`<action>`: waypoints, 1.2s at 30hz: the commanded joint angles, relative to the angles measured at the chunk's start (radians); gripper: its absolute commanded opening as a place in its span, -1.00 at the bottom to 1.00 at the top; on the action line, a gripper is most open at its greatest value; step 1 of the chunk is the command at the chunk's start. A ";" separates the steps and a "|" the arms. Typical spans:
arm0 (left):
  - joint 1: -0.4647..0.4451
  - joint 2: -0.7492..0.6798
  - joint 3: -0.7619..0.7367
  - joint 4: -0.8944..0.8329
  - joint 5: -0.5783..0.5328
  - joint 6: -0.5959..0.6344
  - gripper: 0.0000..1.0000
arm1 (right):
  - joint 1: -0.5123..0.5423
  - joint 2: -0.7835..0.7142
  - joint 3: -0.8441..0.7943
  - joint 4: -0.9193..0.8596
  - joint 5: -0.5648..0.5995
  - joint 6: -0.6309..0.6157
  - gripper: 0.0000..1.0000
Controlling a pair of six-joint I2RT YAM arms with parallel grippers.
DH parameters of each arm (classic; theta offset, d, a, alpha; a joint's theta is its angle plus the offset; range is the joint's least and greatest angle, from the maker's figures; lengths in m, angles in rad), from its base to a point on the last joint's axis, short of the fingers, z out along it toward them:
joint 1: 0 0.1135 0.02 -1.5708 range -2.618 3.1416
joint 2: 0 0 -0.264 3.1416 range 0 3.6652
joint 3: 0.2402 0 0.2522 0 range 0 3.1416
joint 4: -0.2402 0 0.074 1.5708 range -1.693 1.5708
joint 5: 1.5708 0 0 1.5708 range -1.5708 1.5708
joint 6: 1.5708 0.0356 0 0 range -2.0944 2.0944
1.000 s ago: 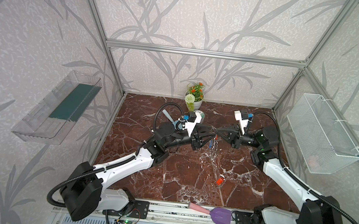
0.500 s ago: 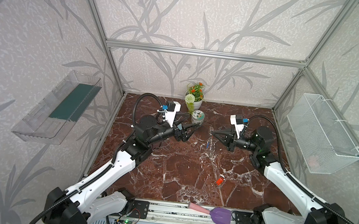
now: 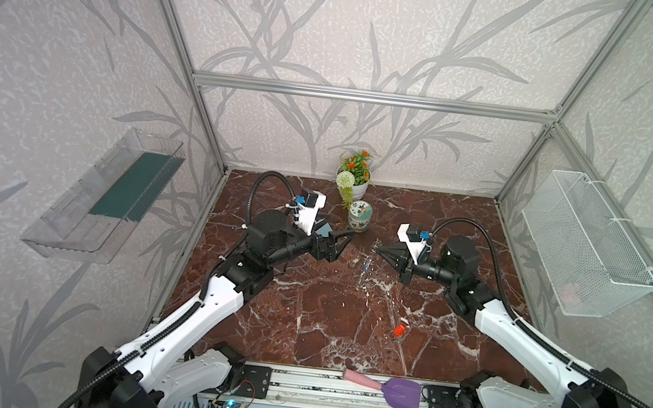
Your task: Put the keys on the keyring
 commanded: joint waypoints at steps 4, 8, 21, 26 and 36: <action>0.006 -0.024 -0.009 -0.018 -0.017 -0.003 0.89 | 0.007 -0.009 -0.013 0.049 0.114 -0.029 -1.00; 0.004 0.012 0.042 -0.125 -0.013 -0.030 0.65 | 0.005 -0.008 -0.014 0.036 0.224 0.010 -1.00; -0.109 0.204 0.146 -0.392 0.089 0.043 0.12 | -0.105 -0.112 -0.028 -0.123 0.525 0.222 -1.00; -0.274 0.328 0.198 -0.478 -0.051 0.085 0.06 | -0.166 -0.165 -0.043 -0.220 0.626 0.293 -1.00; -0.480 0.737 0.483 -0.709 -0.190 -0.016 -0.26 | -0.254 -0.250 -0.089 -0.348 0.745 0.338 -1.00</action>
